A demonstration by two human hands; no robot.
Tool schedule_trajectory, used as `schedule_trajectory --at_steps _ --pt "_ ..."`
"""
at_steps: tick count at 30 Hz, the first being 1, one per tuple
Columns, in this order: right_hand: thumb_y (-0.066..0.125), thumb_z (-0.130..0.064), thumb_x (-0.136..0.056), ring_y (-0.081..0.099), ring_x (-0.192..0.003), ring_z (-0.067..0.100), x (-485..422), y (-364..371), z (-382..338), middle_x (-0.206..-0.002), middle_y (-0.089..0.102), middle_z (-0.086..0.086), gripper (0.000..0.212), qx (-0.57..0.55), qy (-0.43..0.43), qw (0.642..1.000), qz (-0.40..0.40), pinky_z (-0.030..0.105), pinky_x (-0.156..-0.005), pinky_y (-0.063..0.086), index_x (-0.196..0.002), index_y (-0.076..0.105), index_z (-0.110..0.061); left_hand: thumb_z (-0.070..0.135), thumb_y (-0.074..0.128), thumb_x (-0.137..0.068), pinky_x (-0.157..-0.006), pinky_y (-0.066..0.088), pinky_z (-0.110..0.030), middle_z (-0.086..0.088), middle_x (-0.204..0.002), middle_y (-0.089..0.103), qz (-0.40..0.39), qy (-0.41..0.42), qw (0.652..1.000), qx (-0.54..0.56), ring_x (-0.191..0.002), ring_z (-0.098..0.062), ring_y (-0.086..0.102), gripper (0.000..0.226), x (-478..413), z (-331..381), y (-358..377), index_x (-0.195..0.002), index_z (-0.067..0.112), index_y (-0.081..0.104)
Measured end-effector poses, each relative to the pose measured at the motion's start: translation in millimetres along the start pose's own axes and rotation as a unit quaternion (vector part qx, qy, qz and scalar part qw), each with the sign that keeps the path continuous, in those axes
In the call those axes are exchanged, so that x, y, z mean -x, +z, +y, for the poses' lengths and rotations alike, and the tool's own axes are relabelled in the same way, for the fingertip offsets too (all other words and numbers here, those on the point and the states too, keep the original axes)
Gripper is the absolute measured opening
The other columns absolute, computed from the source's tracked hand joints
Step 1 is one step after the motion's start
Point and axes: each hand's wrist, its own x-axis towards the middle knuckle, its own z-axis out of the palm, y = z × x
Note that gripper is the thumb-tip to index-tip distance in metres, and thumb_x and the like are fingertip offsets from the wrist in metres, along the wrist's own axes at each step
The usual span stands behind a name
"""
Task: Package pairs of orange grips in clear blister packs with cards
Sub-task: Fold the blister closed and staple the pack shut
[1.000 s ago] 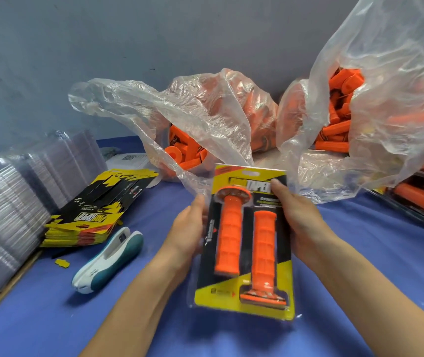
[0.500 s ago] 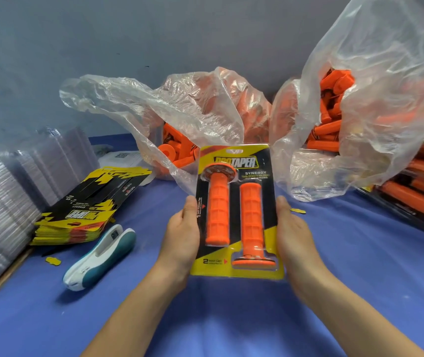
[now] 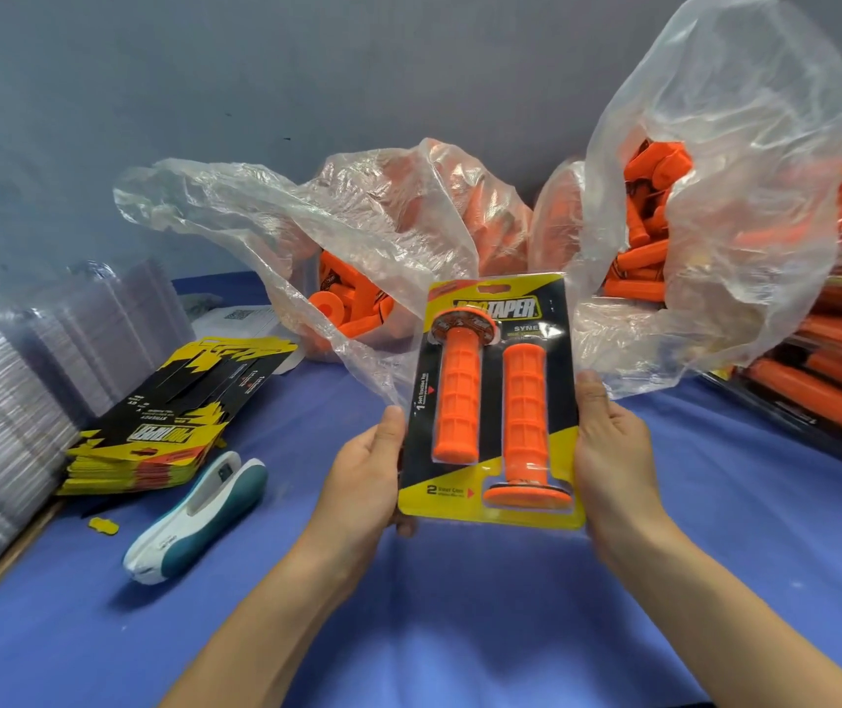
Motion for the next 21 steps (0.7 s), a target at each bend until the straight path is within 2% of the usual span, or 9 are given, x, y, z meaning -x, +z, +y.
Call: schedule_trajectory --at_steps 2,6,10,11,13,15,17,18,21 --pt "0.045 -0.050 -0.100 0.058 -0.052 0.013 0 -1 -1 -0.059 0.063 0.005 0.051 0.006 -0.006 1.000 -0.001 0.019 -0.044 0.045 -0.073 0.067 -0.013 0.050 0.038 -0.101 -0.037 0.035 -0.022 -0.005 -0.045 0.051 0.001 0.022 1.000 0.002 -0.037 -0.015 0.043 0.055 3 -1 1 -0.062 0.018 0.062" --pt "0.046 -0.050 -0.099 0.065 -0.067 0.023 2 2 -2 -0.078 0.071 0.015 0.053 -0.017 0.010 1.000 -0.020 0.030 -0.057 0.054 -0.093 0.070 -0.003 0.053 0.039 -0.100 -0.037 0.032 -0.019 -0.001 -0.040 0.044 -0.007 0.012 0.999 0.047 -0.034 -0.013 0.038 0.064 5 1 1 -0.049 0.020 0.060" --pt "0.047 -0.051 -0.098 0.056 -0.067 0.026 2 3 -1 -0.075 0.062 0.018 0.057 -0.010 0.003 1.000 -0.028 0.037 -0.063 0.047 -0.090 0.066 0.002 0.054 0.035 -0.100 -0.037 0.038 -0.023 -0.010 -0.047 0.056 0.002 -0.014 1.000 0.010 -0.035 -0.018 0.048 0.065 2 -1 -5 -0.060 0.014 0.067" --pt "0.047 -0.052 -0.098 0.051 -0.069 0.026 2 3 -1 -0.074 0.057 0.019 0.060 -0.007 0.000 1.000 -0.029 0.038 -0.064 0.044 -0.089 0.063 0.005 0.054 0.034 -0.100 -0.041 0.043 -0.024 -0.012 -0.055 0.064 0.001 -0.032 0.999 0.013 -0.041 -0.019 0.056 0.064 -1 -1 -7 -0.070 0.011 0.070" --pt "0.046 -0.052 -0.098 0.049 -0.071 0.026 3 3 0 -0.076 0.055 0.018 0.067 0.003 -0.004 0.999 -0.041 0.040 -0.066 0.041 -0.091 0.056 0.013 0.057 0.036 -0.099 -0.064 0.055 -0.033 -0.011 -0.084 0.076 -0.020 -0.063 0.997 0.037 -0.072 -0.022 0.072 0.062 -5 -4 -10 -0.090 0.011 0.075" --pt "0.046 -0.051 -0.098 0.051 -0.071 0.026 5 4 4 -0.075 0.058 0.023 0.067 0.017 -0.002 0.998 -0.063 0.042 -0.066 0.043 -0.091 0.055 0.014 0.061 0.043 -0.093 -0.077 0.056 -0.035 -0.010 -0.099 0.076 -0.043 -0.065 0.996 0.037 -0.092 -0.024 0.073 0.057 -3 -6 -9 -0.099 0.016 0.076" --pt "0.044 -0.052 -0.098 0.058 -0.069 0.029 7 4 7 -0.079 0.064 0.032 0.065 0.038 0.008 0.996 -0.080 0.046 -0.067 0.050 -0.090 0.060 0.011 0.064 0.047 -0.085 -0.069 0.055 -0.028 -0.008 -0.093 0.077 -0.014 -0.053 0.998 0.026 -0.085 -0.020 0.074 0.058 0 -11 -5 -0.096 0.013 0.073" --pt "0.041 -0.053 -0.099 0.064 -0.069 0.029 7 4 9 -0.082 0.068 0.029 0.064 0.054 0.012 0.995 -0.087 0.047 -0.069 0.053 -0.089 0.064 0.005 0.065 0.047 -0.084 -0.066 0.054 -0.028 -0.007 -0.088 0.077 0.008 -0.041 0.999 0.016 -0.080 -0.018 0.073 0.059 1 -13 -3 -0.093 0.012 0.071" --pt "0.038 -0.063 -0.093 0.074 -0.080 0.014 7 2 7 -0.085 0.077 0.001 0.057 0.069 0.025 0.989 -0.130 0.032 -0.069 0.057 -0.094 0.075 -0.019 0.066 0.043 -0.088 -0.063 0.051 -0.026 -0.005 -0.079 0.075 0.037 -0.002 0.999 -0.026 -0.071 -0.013 0.070 0.060 2 -14 -1 -0.088 0.011 0.069"
